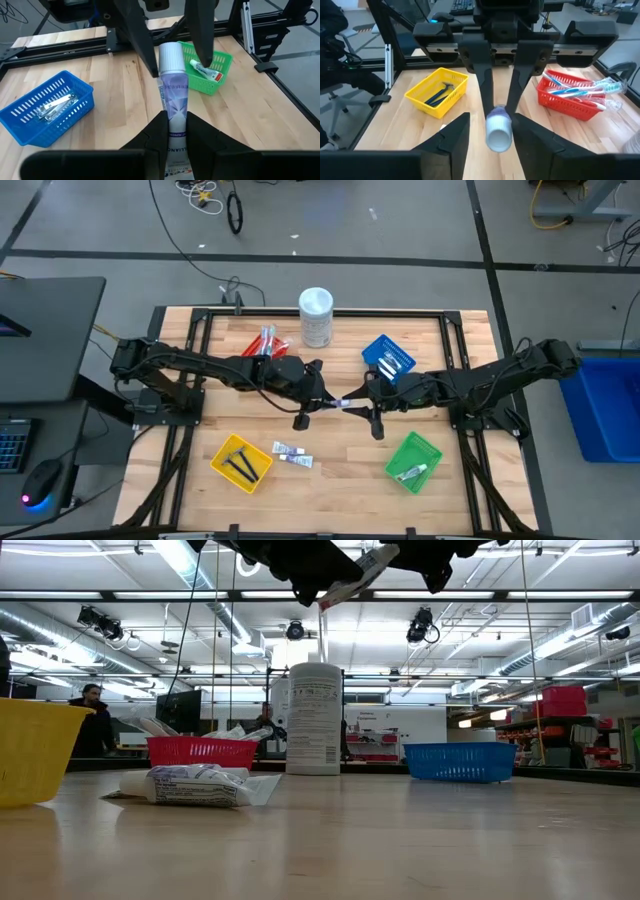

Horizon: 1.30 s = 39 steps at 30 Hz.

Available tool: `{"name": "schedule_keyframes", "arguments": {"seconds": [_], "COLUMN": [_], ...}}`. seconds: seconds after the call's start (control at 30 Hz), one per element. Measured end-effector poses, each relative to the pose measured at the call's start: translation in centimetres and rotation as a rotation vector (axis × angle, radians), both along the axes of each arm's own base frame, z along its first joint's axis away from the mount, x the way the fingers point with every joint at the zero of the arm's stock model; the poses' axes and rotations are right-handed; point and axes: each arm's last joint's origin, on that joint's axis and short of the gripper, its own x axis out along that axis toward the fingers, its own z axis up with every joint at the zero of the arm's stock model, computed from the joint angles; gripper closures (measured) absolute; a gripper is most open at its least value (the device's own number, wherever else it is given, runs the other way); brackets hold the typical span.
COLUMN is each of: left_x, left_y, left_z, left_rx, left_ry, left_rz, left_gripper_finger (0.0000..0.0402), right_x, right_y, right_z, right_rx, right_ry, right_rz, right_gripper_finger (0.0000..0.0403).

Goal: Pick & Place Travel size toiletries
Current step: Put the white toothpaste into the green basket

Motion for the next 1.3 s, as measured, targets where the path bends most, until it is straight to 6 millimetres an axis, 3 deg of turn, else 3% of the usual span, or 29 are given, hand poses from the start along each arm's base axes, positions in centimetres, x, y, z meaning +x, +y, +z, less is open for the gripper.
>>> {"name": "schedule_keyframes", "arguments": {"seconds": [0.57,0.67,1.03,1.3], "left_x": [0.0,0.0,0.2,0.2], "left_y": [0.0,0.0,0.0,0.0], "left_z": [0.1,0.2,0.5,0.5], "left_rx": [0.001,-0.002,-0.002,-0.002], "left_ry": [-0.007,-0.015,-0.051,-0.053], "left_rz": [-0.003,-0.003,0.002,0.001], "left_gripper_finger": [0.034,0.034,0.034,0.034], "right_x": [-1.0,-1.0,-1.0,-1.0], "right_y": [-0.2,-0.3,-0.2,-0.2], "right_z": [0.9,0.8,0.7,0.7], "right_rx": [-0.029,-0.011,0.005,0.01], "right_ry": [-0.012,-0.008,0.012,0.012], "right_rz": [0.006,-0.001,0.02,0.033], "right_gripper_finger": [0.0335,0.0329,0.0246,0.0256]}}
